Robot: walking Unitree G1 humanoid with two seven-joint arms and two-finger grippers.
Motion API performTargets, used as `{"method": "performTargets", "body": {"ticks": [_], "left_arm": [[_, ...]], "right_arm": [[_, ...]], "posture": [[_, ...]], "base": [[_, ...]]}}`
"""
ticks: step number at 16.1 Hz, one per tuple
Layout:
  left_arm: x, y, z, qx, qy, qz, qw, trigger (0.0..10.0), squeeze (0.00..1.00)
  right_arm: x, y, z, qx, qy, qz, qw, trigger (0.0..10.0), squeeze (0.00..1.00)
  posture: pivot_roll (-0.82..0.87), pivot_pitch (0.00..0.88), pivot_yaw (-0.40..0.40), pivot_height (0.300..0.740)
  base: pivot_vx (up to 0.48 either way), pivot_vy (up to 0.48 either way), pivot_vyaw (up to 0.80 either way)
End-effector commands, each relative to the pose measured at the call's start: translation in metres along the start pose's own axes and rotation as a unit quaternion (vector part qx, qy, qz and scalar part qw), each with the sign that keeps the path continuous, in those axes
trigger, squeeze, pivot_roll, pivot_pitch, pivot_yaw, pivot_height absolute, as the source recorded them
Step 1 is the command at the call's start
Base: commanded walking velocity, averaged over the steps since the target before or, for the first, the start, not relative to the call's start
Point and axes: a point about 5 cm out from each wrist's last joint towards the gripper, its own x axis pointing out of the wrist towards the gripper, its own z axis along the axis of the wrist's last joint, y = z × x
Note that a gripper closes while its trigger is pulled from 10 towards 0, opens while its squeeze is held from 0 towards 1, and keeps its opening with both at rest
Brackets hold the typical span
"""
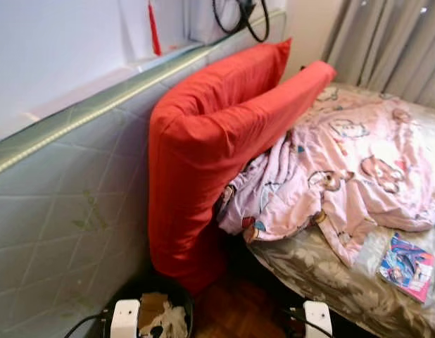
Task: Clean up the room
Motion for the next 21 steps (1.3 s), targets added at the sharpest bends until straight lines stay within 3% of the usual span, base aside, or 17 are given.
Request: {"method": "performTargets", "body": {"ticks": [1,12,21], "left_arm": [[-0.0001,-0.0037,-0.0040,0.010,0.011,-0.006,1.000,10.0,0.00],[0.0007,-0.0054,-0.0019,0.013,0.007,-0.008,1.000,10.0,0.00],[0.0006,-0.0060,-0.0025,0.021,0.010,-0.012,1.000,10.0,0.00]], "right_arm": [[-0.0003,-0.0048,0.0012,0.000,-0.002,-0.010,1.000,10.0,0.00],[0.0003,-0.0058,0.0039,0.003,-0.004,-0.017,1.000,10.0,0.00],[0.0003,-0.0056,0.0061,0.007,-0.016,-0.016,1.000,10.0,0.00]], "posture": [[0.11,0.000,-0.032,0.740],[0.11,0.000,-0.029,0.740],[0.09,0.000,-0.016,0.740]], "base": [[0.000,-0.458,0.00],[0.000,-0.456,-0.62],[0.000,-0.456,0.00]]}}
